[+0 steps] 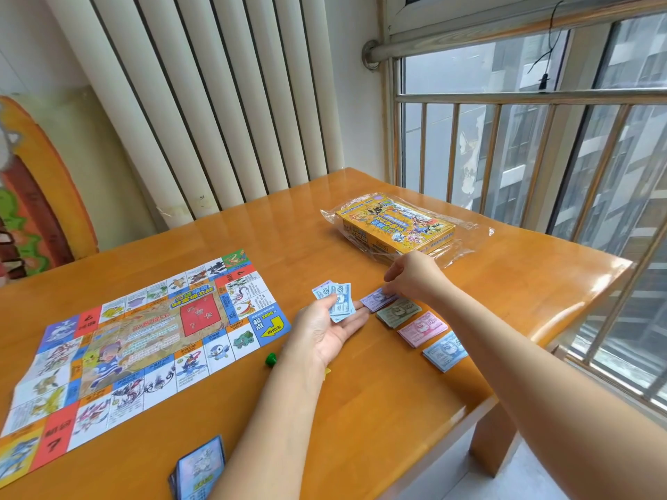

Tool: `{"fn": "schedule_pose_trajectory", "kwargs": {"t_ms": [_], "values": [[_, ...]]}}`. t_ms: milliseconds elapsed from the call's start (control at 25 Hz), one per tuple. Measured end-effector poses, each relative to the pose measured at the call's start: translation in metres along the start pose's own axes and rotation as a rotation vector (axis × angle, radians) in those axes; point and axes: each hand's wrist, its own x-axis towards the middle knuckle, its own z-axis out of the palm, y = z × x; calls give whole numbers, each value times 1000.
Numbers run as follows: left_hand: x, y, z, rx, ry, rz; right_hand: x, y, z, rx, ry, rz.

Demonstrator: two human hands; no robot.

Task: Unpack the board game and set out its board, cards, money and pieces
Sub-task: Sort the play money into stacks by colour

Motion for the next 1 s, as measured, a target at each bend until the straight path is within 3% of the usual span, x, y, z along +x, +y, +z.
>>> {"fn": "schedule_pose_trajectory", "kwargs": {"t_ms": [160, 320, 480, 600, 1000], "values": [[-1, 3, -2, 46, 30, 56, -2, 1, -10, -1, -16, -128], [-2, 11, -5, 158, -3, 166, -11, 6, -37, -212, -272, -367], [-15, 9, -2, 314, -84, 2, -15, 8, -46, -454, -389, -437], [-18, 4, 1, 402, -100, -78, -18, 2, -44, -502, -414, -490], [-18, 4, 0, 347, -122, -147, -16, -8, -38, -631, -517, -533]]}}
